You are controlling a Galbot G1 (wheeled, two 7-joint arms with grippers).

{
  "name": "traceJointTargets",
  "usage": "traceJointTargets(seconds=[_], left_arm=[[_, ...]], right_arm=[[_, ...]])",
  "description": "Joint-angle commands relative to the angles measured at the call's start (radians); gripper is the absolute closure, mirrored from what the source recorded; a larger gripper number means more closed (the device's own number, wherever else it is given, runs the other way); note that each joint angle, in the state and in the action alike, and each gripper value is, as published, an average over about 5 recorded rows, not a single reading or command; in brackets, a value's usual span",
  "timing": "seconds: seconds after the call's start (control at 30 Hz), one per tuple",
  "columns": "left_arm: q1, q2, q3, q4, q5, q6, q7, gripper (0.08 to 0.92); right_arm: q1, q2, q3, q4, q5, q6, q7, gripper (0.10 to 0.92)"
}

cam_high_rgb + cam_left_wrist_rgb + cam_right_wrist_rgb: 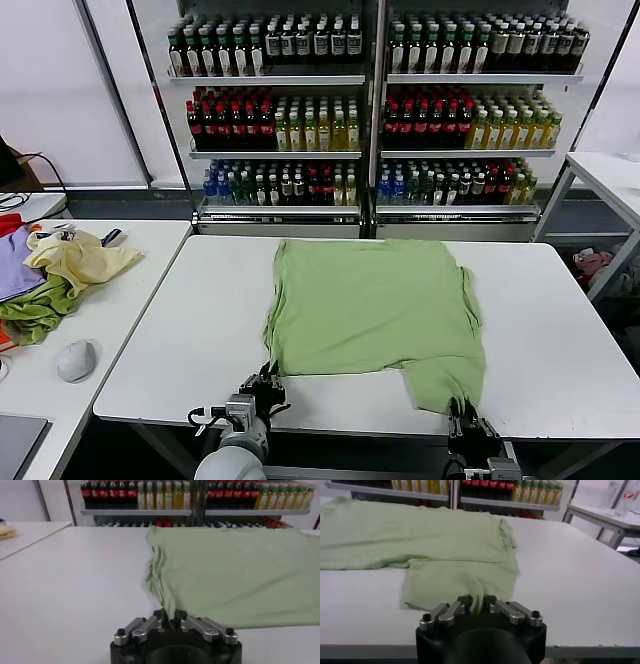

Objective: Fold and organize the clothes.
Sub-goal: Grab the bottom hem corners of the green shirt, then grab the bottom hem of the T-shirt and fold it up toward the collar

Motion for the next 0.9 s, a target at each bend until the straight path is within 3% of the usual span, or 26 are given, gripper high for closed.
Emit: traceJointTargets(seconds=[0.03, 0.27, 0.43, 0.9], left_arm=[[0.006, -0.002, 0.000, -0.030, -0.049, 0.010, -0.001, 0.896], [-0.004, 0.012, -0.023, -0.154, -0.078, -0.046, 0.012, 0.898], [-0.046, 0.025, -0.027, -0.171, -0.082, -0.062, 0.025, 0.898], [-0.252, 0.056, -0.006, 0.044, -0.097, -0.051, 0.037, 0.898]], right_arm=[[-0.003, -0.002, 0.000, 0.011, 0.013, 0.032, -0.013, 0.907], [0.050, -0.049, 0.019, 0.069, 0.043, 0.097, -0.031, 0.908], [0.125, -0.090, 0.038, 0.060, 0.074, 0.101, -0.024, 0.908], [0.429, -0.173, -0.009, -0.170, 0.115, 0.087, 0.000, 0.908]])
